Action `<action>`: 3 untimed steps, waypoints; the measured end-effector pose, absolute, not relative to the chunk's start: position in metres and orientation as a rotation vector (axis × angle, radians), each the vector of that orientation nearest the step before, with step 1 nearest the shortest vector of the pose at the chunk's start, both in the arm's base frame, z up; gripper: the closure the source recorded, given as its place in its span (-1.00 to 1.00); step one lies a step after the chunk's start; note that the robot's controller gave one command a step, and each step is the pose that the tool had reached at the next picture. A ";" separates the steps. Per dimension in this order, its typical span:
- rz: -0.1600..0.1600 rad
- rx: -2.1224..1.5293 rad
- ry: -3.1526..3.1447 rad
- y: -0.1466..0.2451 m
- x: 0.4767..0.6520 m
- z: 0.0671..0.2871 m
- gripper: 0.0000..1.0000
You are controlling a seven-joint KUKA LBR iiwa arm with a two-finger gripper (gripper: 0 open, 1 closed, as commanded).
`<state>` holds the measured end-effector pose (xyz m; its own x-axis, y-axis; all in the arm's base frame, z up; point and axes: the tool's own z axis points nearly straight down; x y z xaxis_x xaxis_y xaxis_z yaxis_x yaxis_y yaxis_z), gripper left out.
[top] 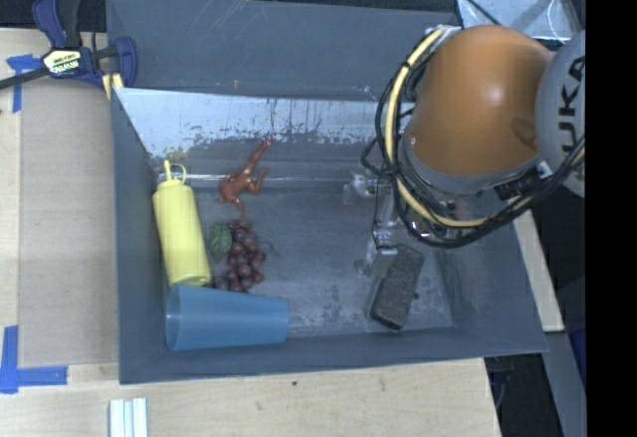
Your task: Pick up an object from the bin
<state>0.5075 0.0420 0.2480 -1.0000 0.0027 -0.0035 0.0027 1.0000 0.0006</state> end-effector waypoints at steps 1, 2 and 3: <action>0.001 0.004 3.138 0.042 0.507 0.248 -1.00; 0.001 -0.286 3.122 0.073 0.530 0.340 -1.00; -0.001 -0.153 3.145 0.015 0.512 0.211 1.00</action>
Offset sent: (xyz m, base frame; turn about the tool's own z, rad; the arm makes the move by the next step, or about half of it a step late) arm 0.0297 0.0429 0.1242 -0.2526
